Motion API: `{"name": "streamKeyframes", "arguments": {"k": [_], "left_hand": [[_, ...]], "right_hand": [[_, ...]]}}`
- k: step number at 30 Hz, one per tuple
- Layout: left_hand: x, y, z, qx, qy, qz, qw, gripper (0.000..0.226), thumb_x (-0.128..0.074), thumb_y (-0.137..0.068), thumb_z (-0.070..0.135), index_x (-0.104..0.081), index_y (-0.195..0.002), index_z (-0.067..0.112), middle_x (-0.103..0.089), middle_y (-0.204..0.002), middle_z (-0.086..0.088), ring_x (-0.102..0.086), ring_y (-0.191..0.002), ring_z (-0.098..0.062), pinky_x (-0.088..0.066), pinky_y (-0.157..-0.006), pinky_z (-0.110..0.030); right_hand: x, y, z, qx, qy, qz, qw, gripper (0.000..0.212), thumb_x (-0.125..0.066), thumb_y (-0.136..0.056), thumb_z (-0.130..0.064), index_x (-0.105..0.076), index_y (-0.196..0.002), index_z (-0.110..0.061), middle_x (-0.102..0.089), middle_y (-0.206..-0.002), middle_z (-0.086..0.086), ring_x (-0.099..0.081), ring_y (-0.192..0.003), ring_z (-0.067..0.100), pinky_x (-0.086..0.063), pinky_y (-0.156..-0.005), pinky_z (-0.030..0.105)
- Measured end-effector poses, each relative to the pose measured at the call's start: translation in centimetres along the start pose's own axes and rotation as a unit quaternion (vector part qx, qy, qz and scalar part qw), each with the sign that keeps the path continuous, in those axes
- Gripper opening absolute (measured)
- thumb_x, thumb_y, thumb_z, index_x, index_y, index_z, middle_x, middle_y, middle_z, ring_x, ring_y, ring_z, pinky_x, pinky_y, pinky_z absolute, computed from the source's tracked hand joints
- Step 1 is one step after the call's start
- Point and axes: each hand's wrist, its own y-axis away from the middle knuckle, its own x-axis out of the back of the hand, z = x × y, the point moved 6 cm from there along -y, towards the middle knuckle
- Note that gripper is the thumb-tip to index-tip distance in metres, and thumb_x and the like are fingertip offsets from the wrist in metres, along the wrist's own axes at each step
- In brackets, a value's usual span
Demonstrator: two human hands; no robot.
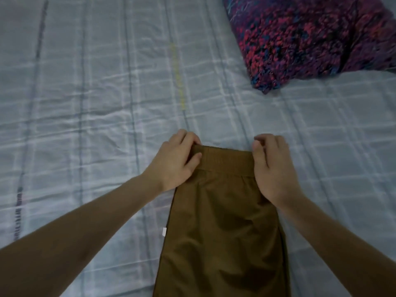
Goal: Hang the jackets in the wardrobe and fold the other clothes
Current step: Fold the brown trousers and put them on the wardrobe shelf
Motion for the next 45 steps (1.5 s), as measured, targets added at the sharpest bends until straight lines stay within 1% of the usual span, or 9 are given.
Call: {"name": "streamKeyframes", "arguments": {"k": [5,11,15,19,22,29,35,40,45], "left_hand": [[-0.5,-1.1,0.7,0.036,0.003,-0.085,0.996,0.048,-0.068,-0.082,0.049,-0.053,-0.121,0.026,-0.05,-0.113,0.007,-0.047,-0.105,-0.01,-0.04,-0.09,-0.025],[-0.3,-2.8,3.0,0.108,-0.087,-0.338,0.931,0.045,-0.078,-0.074,0.03,-0.053,-0.111,0.026,-0.058,-0.108,0.002,-0.059,-0.097,-0.017,-0.054,-0.081,-0.032],[-0.7,-3.0,4.6,0.114,-0.162,-0.388,0.9,0.047,-0.078,-0.076,0.034,-0.062,-0.117,0.017,-0.063,-0.109,-0.002,-0.06,-0.102,-0.022,-0.053,-0.091,-0.037],[0.4,-1.6,5.2,0.076,-0.148,-0.356,0.92,0.022,-0.075,-0.081,0.036,-0.063,-0.094,0.023,-0.061,-0.104,0.0,-0.058,-0.097,-0.019,-0.049,-0.086,-0.031],[3.0,0.4,6.6,0.067,-0.104,-0.324,0.938,0.01,-0.07,-0.087,0.033,-0.063,-0.092,0.029,-0.064,-0.096,0.008,-0.06,-0.095,-0.014,-0.045,-0.081,-0.026],[19.2,2.5,16.3,0.007,-0.212,-0.134,0.968,0.01,-0.068,-0.089,0.029,-0.07,-0.096,0.021,-0.053,-0.067,0.017,-0.052,-0.068,-0.006,-0.036,-0.058,-0.02],[29.5,9.0,24.2,-0.01,-0.292,-0.004,0.956,0.01,-0.066,-0.089,0.034,-0.07,-0.097,0.029,-0.064,-0.079,0.009,-0.058,-0.084,-0.016,-0.052,-0.072,-0.036],[24.5,18.2,22.7,-0.023,-0.308,0.019,0.951,0.018,-0.056,-0.091,0.046,-0.062,-0.098,0.03,-0.066,-0.089,0.009,-0.059,-0.089,-0.017,-0.051,-0.072,-0.036],[8.9,30.3,16.9,-0.054,-0.246,-0.104,0.962,0.019,-0.048,-0.097,0.041,-0.056,-0.099,0.024,-0.063,-0.103,0.006,-0.059,-0.099,-0.017,-0.043,-0.073,-0.031]], "right_hand": [[-2.1,-0.3,-1.8,0.113,0.115,-0.207,0.965,0.063,-0.056,-0.082,-0.049,-0.045,-0.138,-0.021,-0.044,-0.129,-0.003,-0.039,-0.119,0.017,-0.036,-0.1,0.032],[-1.7,-2.3,-3.7,0.058,0.181,-0.384,0.903,0.056,-0.079,-0.072,-0.036,-0.054,-0.12,-0.022,-0.051,-0.106,-0.003,-0.052,-0.097,0.015,-0.047,-0.079,0.028],[-3.2,-1.4,-3.6,0.041,0.238,-0.428,0.871,0.036,-0.077,-0.073,-0.031,-0.057,-0.1,-0.016,-0.059,-0.098,0.003,-0.059,-0.09,0.019,-0.051,-0.072,0.03],[-1.1,-0.3,-4.4,0.093,0.269,-0.367,0.886,0.021,-0.07,-0.077,-0.037,-0.055,-0.078,-0.023,-0.049,-0.102,0.0,-0.047,-0.101,0.021,-0.043,-0.089,0.039],[2.0,1.0,-5.6,0.148,0.24,-0.333,0.9,0.027,-0.065,-0.082,-0.044,-0.066,-0.095,-0.021,-0.048,-0.119,-0.002,-0.042,-0.114,0.021,-0.034,-0.099,0.043],[14.0,0.5,-16.6,0.206,0.143,-0.136,0.958,0.013,-0.064,-0.087,-0.04,-0.055,-0.084,-0.031,-0.063,-0.083,0.002,-0.063,-0.08,0.027,-0.055,-0.071,0.041],[23.0,7.2,-26.3,0.302,0.256,0.105,0.912,0.026,-0.055,-0.092,-0.043,-0.056,-0.105,-0.021,-0.065,-0.097,0.009,-0.064,-0.09,0.034,-0.039,-0.062,0.036],[20.4,17.0,-24.6,0.341,0.271,0.133,0.89,0.032,-0.084,-0.06,-0.031,-0.062,-0.077,-0.016,-0.061,-0.066,0.004,-0.061,-0.062,0.028,-0.035,-0.049,0.029],[10.1,29.9,-15.5,0.349,0.305,-0.003,0.886,0.034,-0.089,-0.047,-0.025,-0.062,-0.067,-0.017,-0.059,-0.066,0.0,-0.06,-0.067,0.024,-0.045,-0.049,0.031]]}}
